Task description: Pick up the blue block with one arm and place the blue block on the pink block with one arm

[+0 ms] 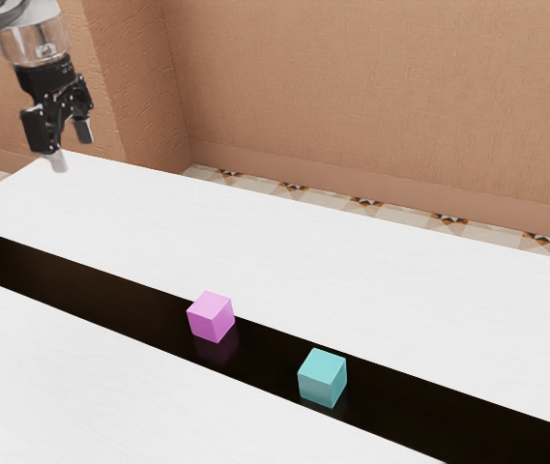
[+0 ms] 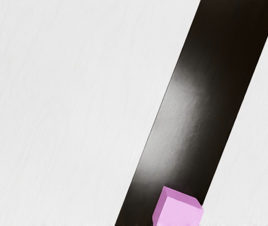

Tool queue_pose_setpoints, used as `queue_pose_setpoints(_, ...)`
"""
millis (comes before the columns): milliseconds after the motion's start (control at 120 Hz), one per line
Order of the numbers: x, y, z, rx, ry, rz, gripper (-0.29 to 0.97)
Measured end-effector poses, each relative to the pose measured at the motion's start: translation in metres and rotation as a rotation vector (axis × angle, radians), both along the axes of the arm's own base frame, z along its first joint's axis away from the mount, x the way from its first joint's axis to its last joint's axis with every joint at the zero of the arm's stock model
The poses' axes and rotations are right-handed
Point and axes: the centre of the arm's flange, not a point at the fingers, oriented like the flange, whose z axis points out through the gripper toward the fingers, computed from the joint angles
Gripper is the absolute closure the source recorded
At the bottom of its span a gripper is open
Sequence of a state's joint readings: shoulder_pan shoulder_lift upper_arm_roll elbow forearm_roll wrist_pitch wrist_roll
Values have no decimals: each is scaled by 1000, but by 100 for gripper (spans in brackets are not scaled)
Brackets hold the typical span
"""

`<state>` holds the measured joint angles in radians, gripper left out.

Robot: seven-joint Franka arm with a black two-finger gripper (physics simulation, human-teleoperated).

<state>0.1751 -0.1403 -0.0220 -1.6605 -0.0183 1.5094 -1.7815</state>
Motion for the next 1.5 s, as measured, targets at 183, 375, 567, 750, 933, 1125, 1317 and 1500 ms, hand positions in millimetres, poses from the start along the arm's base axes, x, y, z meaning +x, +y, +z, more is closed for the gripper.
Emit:
queue_pose_setpoints(183,17,-24,-9,-14,-34,-49,0)
queue_pose_setpoints(375,35,-166,-58,-98,17,-362,0)
queue_pose_setpoints(567,72,-215,-161,-82,89,-713,0)
queue_pose_setpoints(750,91,-237,-230,-64,61,-1082,0)
queue_pose_setpoints(933,82,-274,-281,-78,42,-1402,0)
queue_pose_setpoints(1125,79,-303,-318,-79,12,-1657,0)
queue_pose_setpoints(1317,81,-318,-341,-79,-33,-1826,0)
queue_pose_setpoints(1500,82,-325,-361,-97,-68,-1918,0)
